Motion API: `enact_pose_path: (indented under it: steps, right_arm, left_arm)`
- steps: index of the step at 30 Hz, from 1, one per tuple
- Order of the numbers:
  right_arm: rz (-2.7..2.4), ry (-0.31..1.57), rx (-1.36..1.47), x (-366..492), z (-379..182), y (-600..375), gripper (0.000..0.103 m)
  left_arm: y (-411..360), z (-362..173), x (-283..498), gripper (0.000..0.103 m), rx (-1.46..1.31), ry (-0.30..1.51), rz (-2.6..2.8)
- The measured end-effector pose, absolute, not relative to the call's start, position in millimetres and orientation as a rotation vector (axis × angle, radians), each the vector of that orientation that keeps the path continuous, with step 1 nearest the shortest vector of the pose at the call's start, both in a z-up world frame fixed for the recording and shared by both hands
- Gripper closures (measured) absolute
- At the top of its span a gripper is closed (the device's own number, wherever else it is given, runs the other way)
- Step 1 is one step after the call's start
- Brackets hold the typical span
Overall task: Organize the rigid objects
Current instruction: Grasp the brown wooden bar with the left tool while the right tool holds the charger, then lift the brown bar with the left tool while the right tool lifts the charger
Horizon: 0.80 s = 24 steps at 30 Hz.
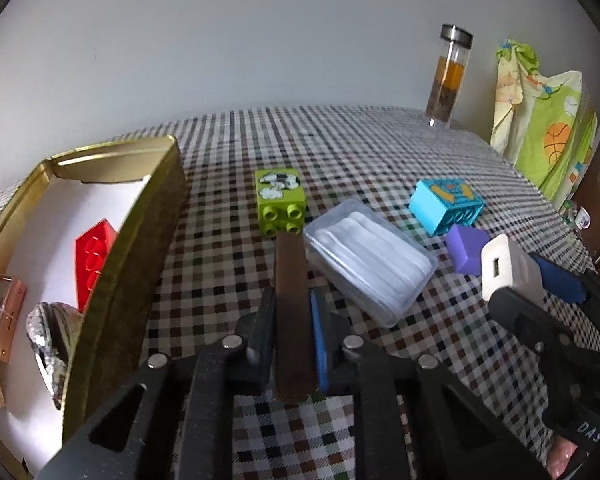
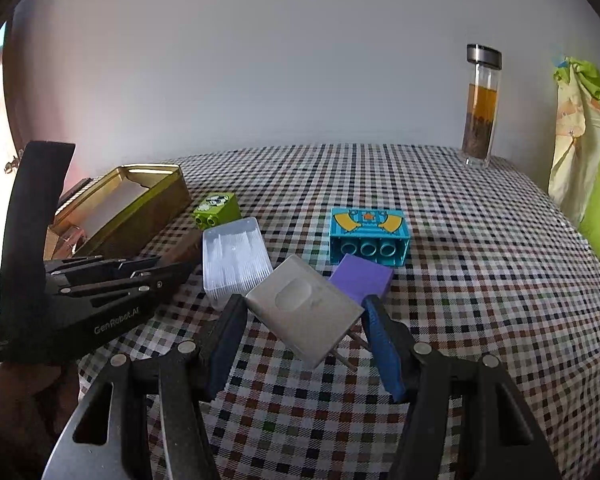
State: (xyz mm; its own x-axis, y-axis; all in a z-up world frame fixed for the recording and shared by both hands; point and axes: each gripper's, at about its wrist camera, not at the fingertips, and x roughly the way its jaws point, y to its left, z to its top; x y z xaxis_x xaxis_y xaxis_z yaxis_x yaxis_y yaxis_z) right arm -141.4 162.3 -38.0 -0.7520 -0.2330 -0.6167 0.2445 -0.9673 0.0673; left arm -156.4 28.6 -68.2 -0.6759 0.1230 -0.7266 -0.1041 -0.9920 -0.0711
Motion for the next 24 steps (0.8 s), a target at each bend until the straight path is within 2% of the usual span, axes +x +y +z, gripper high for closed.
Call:
enact_pose_path:
  steps: [6, 7, 14, 24]
  right_arm:
    - [-2.749, 0.04, 0.909, -136, -34, 159, 0.041]
    - [-2.754, 0.042, 0.897, -135, -33, 159, 0.041]
    - [-2.776, 0.03, 0.852, -129, -30, 162, 0.041]
    - [-2.804, 0.024, 0.803, -124, -27, 164, 0.041]
  left_arm:
    - [30, -61, -146, 0.09, -1.125, -0.003, 2.813]
    - [29, -59, -145, 0.095, -1.113, 0.001, 2.819]
    - [33, -50, -128, 0.095, -1.016, 0.076, 2.867]
    - [28, -42, -111, 0.095, -0.908, 0.029, 2.877]
